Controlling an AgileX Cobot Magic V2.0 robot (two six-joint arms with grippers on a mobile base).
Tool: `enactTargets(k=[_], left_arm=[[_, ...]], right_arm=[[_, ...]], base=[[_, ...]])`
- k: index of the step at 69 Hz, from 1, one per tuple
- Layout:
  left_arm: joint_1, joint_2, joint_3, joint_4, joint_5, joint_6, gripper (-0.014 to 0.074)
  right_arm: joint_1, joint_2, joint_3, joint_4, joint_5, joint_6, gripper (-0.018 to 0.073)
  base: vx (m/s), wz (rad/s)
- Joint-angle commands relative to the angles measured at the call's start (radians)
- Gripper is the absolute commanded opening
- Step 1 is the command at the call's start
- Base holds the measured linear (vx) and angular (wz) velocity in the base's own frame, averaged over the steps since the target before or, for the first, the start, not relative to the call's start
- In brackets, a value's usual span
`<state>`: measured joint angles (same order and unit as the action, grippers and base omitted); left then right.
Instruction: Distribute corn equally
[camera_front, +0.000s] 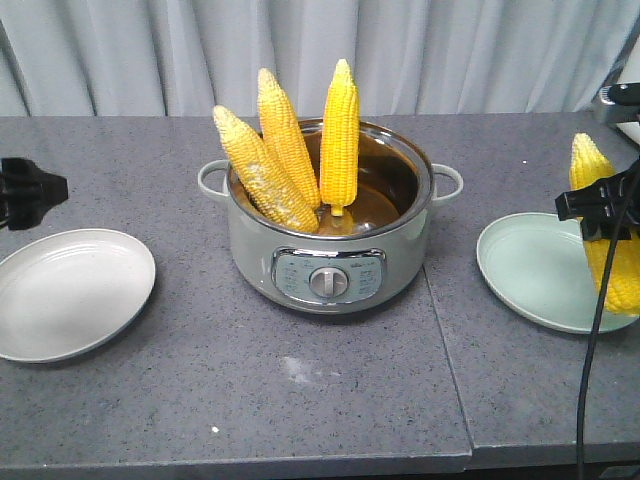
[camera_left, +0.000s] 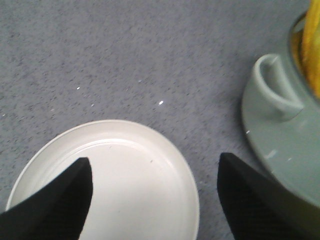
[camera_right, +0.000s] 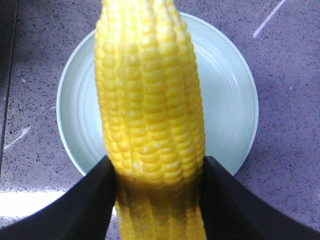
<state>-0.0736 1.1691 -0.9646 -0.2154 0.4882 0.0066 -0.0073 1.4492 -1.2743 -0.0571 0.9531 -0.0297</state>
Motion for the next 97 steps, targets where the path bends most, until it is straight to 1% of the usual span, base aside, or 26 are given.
enactTargets(k=[1,6,9,14,18,26,34,45,66,76,81,90,97], left_arm=[[-0.023,-0.019,-0.091,-0.113,-0.046,0.062,0.051],[-0.051,-0.015,-0.137,-0.173,-0.05,0.114,0.051],[-0.07,-0.006,-0.168,-0.21,-0.05,0.132,0.051],[-0.105,0.023,-0.209,-0.256,-0.044,0.156,0.051],[-0.132,0.057,-0.238,-0.276,-0.039,0.16,0.051],[-0.172,0.137,-0.283,-0.279,-0.041,0.158,0.051],[-0.192,0.217,-0.332,-0.283,-0.048,0.156,0.051],[-0.218,0.321,-0.408,-0.314,-0.057,0.157,0.051],[-0.272,0.479,-0.519,-0.314,-0.057,0.158,0.051],[-0.281,0.508,-0.531,-0.313,-0.08,0.158,0.051],[-0.281,0.516,-0.531,-0.331,-0.083,0.158,0.051],[-0.285,0.518,-0.531,-0.333,-0.086,0.16,0.051],[-0.31,0.518,-0.531,-0.331,-0.116,0.202,0.051]], right_arm=[[-0.007,-0.038,-0.025,-0.007,-0.039,-0.012,0.0261],[-0.007,-0.038,-0.025,-0.006,-0.039,-0.012,0.0261],[-0.007,-0.038,-0.025,-0.006,-0.039,-0.012,0.0261],[-0.007,-0.038,-0.025,-0.006,-0.039,-0.012,0.0261],[-0.007,-0.038,-0.025,-0.006,-0.039,-0.012,0.0261],[-0.007,-0.038,-0.025,-0.006,-0.039,-0.012,0.0261],[-0.007,-0.038,-0.025,-0.006,-0.039,-0.012,0.0261],[-0.007,-0.038,-0.025,-0.006,-0.039,-0.012,0.0261],[-0.007,-0.038,-0.025,-0.006,-0.04,-0.012,0.0261],[-0.007,-0.038,-0.025,-0.006,-0.04,-0.012,0.0261],[-0.007,-0.038,-0.025,-0.005,-0.04,-0.012,0.0261],[-0.007,-0.038,-0.025,-0.005,-0.039,-0.012,0.0261],[-0.007,-0.038,-0.025,-0.005,-0.039,-0.012,0.0261]], base=[[0.0,0.0],[0.0,0.0],[0.0,0.0],[0.0,0.0],[0.0,0.0],[0.0,0.0],[0.0,0.0],[0.0,0.0],[0.0,0.0],[0.0,0.0],[0.0,0.0],[0.0,0.0],[0.0,0.0]])
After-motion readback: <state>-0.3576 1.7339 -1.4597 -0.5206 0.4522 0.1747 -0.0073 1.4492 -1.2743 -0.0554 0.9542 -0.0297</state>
